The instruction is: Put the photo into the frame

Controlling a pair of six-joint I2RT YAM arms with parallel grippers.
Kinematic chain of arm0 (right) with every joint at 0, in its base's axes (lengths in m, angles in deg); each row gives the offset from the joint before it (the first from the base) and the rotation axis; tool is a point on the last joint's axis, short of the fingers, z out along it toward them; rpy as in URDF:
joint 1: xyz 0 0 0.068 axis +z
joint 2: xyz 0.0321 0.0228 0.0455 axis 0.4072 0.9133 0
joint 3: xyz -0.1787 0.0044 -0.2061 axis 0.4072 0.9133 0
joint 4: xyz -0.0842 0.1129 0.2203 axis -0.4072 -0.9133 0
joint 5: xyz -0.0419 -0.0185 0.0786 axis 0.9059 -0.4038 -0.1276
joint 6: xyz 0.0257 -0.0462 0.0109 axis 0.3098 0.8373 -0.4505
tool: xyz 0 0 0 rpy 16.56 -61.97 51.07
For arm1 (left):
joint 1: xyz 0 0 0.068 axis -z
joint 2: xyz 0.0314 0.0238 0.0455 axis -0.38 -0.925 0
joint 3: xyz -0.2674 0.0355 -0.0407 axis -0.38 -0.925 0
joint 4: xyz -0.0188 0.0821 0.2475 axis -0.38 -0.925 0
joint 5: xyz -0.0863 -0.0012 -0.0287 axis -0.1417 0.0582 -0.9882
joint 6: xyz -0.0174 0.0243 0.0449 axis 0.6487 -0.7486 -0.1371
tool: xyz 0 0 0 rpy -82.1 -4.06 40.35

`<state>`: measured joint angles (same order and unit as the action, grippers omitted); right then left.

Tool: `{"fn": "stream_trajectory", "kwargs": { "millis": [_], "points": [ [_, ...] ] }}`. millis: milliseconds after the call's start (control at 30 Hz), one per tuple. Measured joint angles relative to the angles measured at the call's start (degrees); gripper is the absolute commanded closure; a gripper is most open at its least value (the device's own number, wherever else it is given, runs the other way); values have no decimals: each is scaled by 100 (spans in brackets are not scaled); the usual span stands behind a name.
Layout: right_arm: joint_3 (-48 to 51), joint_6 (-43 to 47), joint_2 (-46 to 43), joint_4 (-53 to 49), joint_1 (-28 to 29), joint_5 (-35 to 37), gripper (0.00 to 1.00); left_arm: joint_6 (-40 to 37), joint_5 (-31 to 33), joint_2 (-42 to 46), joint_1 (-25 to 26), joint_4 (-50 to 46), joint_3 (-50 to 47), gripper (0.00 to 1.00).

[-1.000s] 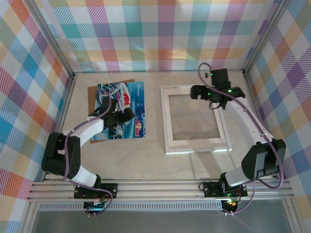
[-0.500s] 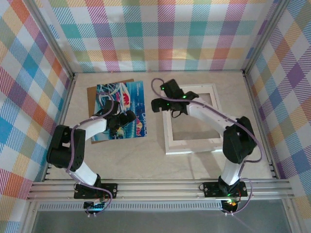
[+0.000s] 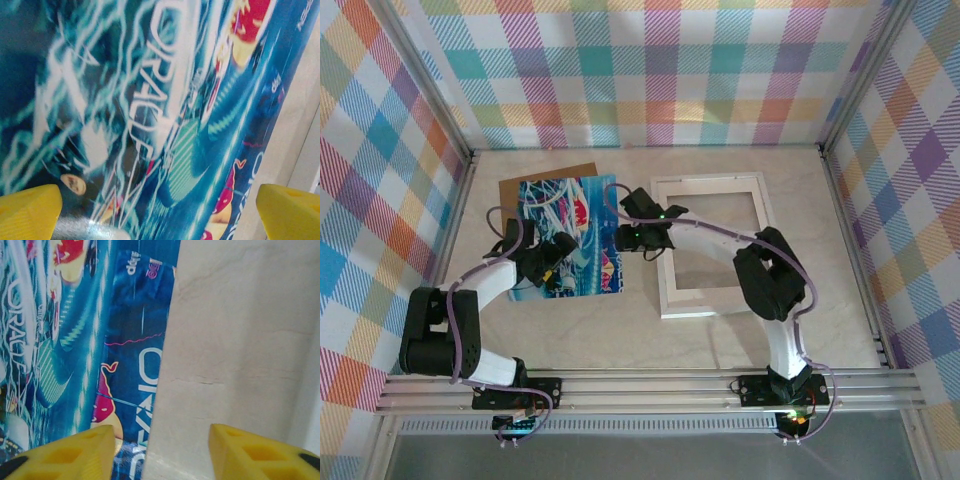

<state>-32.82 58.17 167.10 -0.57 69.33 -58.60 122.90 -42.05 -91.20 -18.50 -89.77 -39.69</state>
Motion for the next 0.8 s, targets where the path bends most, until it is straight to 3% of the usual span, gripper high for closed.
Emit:
{"fn": "stream_trajectory", "kwargs": {
  "millis": [267,800],
  "points": [
    [-328,-400,649,66,227,-9,56,-2,4,-219,-61,236,42,0],
    [-549,-859,1029,264,240,-267,59,-70,-92,-221,-61,822,-260,0]
  ]
}}
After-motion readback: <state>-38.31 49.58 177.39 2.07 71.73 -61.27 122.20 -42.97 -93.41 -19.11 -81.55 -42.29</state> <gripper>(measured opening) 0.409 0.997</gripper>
